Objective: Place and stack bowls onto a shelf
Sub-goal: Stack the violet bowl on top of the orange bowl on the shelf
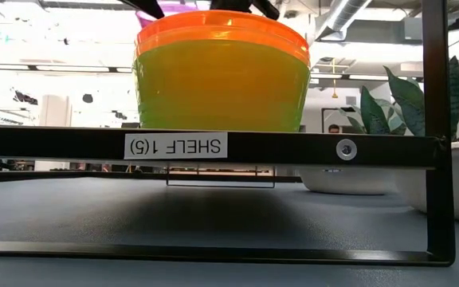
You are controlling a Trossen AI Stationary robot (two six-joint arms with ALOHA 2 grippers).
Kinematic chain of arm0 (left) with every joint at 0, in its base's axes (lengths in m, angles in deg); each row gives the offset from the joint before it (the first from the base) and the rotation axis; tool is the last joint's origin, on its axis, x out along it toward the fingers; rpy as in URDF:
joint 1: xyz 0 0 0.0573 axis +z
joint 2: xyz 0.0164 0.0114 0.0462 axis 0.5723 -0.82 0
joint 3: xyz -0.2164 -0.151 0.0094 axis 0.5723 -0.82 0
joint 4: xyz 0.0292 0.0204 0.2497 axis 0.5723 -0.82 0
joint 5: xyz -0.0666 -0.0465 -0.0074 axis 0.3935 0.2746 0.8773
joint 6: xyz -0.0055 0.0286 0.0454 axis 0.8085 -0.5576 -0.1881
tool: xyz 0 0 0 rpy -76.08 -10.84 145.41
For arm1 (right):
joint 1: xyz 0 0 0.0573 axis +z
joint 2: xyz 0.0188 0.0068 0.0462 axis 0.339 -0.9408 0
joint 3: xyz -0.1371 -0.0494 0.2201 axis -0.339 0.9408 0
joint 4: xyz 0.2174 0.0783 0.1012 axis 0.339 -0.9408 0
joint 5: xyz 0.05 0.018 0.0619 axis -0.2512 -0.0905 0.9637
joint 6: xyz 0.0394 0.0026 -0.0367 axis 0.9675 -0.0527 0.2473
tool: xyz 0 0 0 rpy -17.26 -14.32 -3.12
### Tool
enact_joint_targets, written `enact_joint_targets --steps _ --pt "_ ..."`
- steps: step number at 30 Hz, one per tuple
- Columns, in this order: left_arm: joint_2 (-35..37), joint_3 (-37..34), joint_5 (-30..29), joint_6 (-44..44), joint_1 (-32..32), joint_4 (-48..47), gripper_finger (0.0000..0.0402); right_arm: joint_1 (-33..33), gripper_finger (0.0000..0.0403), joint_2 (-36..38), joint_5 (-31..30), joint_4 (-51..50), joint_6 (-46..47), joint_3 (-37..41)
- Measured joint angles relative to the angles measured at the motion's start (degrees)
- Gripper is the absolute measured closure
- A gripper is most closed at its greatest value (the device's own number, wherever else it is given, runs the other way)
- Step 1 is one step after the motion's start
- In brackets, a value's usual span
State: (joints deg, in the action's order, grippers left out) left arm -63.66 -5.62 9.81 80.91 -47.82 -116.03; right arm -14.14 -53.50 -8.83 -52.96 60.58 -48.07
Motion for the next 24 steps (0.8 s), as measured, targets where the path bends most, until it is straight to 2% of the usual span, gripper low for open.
enact_joint_targets --steps 8,15,21,24 --pt "0.03 0.0 3.22 -1.01 0.0 0.37 0.0389 0.07 0.038 0.0 2.13 -1.21 1.51 0.0" --pt "1.15 3.76 17.03 -2.28 0.13 0.28 0.0298 0.49 0.038 0.02 5.39 -3.85 4.43 -0.09" --pt "1.35 10.76 18.3 -4.21 -0.12 -4.72 0.0234 2.09 0.038 0.04 10.49 -3.93 4.45 -0.09" --pt "1.35 14.09 22.12 -3.7 -0.75 -8.25 0.022 3.81 0.038 0.04 12.6 -5.69 5.78 -0.09"
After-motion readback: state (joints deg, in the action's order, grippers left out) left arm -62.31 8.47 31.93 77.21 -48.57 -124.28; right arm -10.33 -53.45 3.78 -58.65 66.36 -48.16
